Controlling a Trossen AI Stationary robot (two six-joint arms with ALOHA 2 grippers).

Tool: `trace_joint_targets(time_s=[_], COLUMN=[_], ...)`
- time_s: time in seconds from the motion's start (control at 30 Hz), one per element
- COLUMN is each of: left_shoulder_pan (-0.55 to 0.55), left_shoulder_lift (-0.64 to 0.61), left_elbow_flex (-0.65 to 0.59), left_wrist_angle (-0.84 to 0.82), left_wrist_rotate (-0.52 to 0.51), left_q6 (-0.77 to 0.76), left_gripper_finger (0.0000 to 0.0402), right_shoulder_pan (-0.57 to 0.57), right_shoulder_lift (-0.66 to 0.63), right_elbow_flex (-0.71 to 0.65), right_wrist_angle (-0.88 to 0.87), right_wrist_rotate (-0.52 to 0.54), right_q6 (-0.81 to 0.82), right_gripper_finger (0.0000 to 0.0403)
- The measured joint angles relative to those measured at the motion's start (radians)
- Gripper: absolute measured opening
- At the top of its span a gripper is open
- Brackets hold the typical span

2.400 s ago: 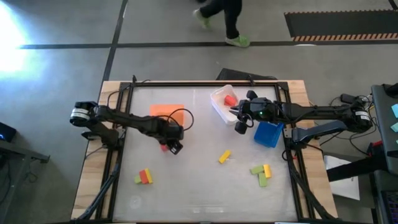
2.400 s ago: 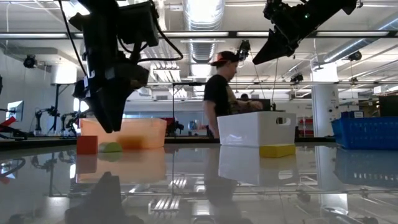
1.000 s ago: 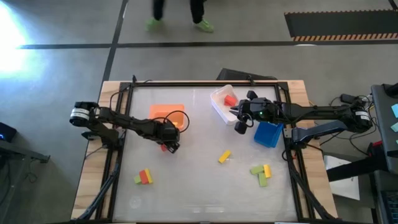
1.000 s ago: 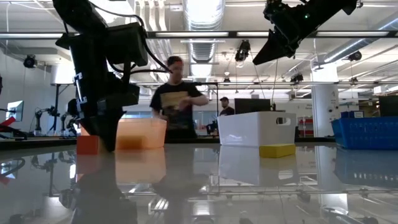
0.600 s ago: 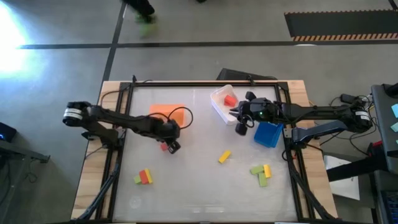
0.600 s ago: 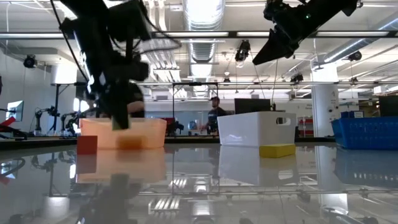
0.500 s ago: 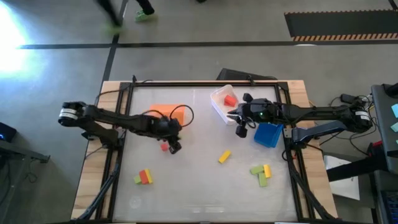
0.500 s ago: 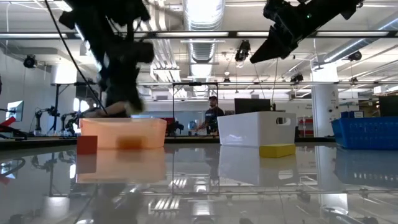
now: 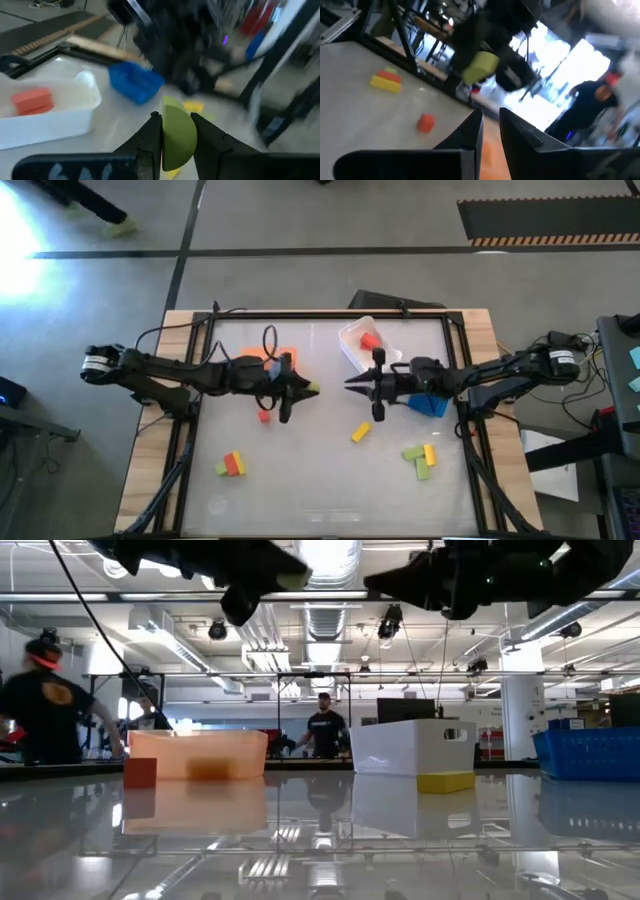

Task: Sort & place blocks by color
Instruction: Put the green block into the blue bin

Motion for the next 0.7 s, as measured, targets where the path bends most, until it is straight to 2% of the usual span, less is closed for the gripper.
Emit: trace_joint_targets(time_s=[0.1, 0.2, 0.53, 0.7], left_shoulder_pan=[0.016, 0.025, 0.041, 0.048], left_shoulder_lift=[-0.006, -0.013, -0.011, -0.011], left_elbow_flex=[0.0, 0.002, 0.0, 0.001], left_wrist_angle=[0.094, 0.129, 0.149, 0.152], left_wrist_rotate=[0.002, 0.003, 0.006, 0.005], left_q6=[-0.149, -0.22, -0.307, -0.311], left_gripper_finger=[0.0058, 0.0058, 0.0059, 0.0059], right_shoulder_pan=[0.014, 0.018, 0.018, 0.018], right_shoulder_lift=[0.023, 0.047, 0.115, 0.16], right_elbow_flex=[0.033, 0.074, 0.185, 0.229], right_wrist_angle=[0.018, 0.019, 0.023, 0.019], right_wrist_rotate=[0.047, 0.094, 0.102, 0.102], right_q6=[-0.123, -0.159, -0.26, -0.274], right_gripper_finger=[0.0062, 0.009, 0.024, 0.0293])
